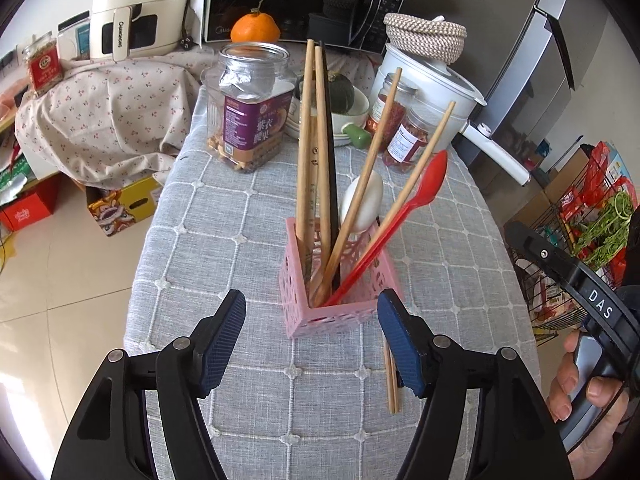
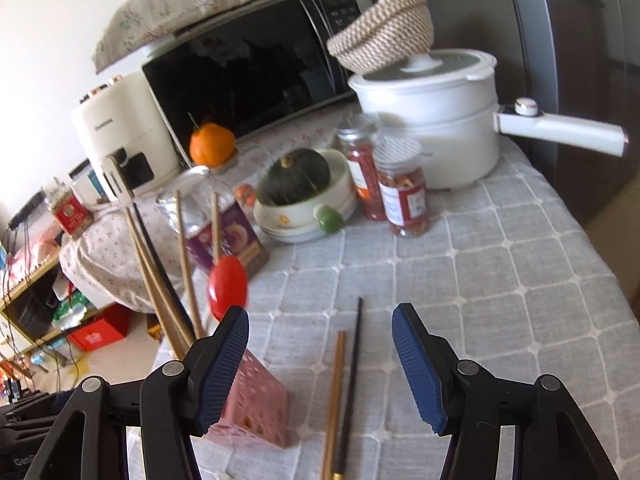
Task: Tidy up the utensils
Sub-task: 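Open both tools and withdraw them from the basket, then grasp the black chopstick on the table with the right tool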
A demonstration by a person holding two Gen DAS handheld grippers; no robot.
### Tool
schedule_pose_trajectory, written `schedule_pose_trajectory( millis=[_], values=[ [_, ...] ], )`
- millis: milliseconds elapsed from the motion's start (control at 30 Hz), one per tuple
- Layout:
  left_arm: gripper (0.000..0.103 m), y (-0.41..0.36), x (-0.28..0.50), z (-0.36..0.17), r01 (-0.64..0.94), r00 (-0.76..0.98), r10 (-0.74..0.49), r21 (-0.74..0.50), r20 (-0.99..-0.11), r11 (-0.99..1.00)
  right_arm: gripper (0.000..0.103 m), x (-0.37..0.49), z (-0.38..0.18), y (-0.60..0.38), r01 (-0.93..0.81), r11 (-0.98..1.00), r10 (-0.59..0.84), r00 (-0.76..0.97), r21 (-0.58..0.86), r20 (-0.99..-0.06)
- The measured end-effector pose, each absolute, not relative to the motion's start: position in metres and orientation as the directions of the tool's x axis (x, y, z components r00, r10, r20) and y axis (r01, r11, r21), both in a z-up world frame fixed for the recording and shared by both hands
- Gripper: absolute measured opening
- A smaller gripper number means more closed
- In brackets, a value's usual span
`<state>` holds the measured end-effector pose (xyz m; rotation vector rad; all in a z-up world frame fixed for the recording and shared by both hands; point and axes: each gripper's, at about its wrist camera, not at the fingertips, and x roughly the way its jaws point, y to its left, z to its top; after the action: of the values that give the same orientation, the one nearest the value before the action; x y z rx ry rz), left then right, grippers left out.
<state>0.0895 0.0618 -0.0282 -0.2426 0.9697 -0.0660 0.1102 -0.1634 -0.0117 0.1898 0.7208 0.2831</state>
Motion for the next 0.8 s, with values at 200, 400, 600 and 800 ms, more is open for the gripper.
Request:
schedule_pose_trajectory(
  millis=[200,400,600,800],
  values=[
    [0.073,0.032,0.082,-0.035,-0.005,0.526,-0.183,-0.218,-0.831,0.976,0.071,0.111,-0.033,-0.190,-0.156,0.958,0.284,0.617,0.239,-0.734],
    [0.073,0.007,0.079,-0.044,0.048,0.483,-0.198,-0.200,-0.853,0.979,0.074,0.121,-0.058,-0.204,-0.142,0.966,0.260,0.507,0.218,-0.821],
    [0.073,-0.003,0.081,-0.063,0.073,0.428,-0.189,-0.174,-0.884,0.982,0.074,0.142,-0.090,-0.199,-0.136,0.965,0.259,0.390,0.223,-0.883],
    [0.073,0.004,0.080,-0.064,0.095,0.420,-0.202,-0.179,-0.885,0.979,0.071,0.170,-0.109,-0.178,-0.147,0.959,0.280,0.342,0.244,-0.897]
  ],
)
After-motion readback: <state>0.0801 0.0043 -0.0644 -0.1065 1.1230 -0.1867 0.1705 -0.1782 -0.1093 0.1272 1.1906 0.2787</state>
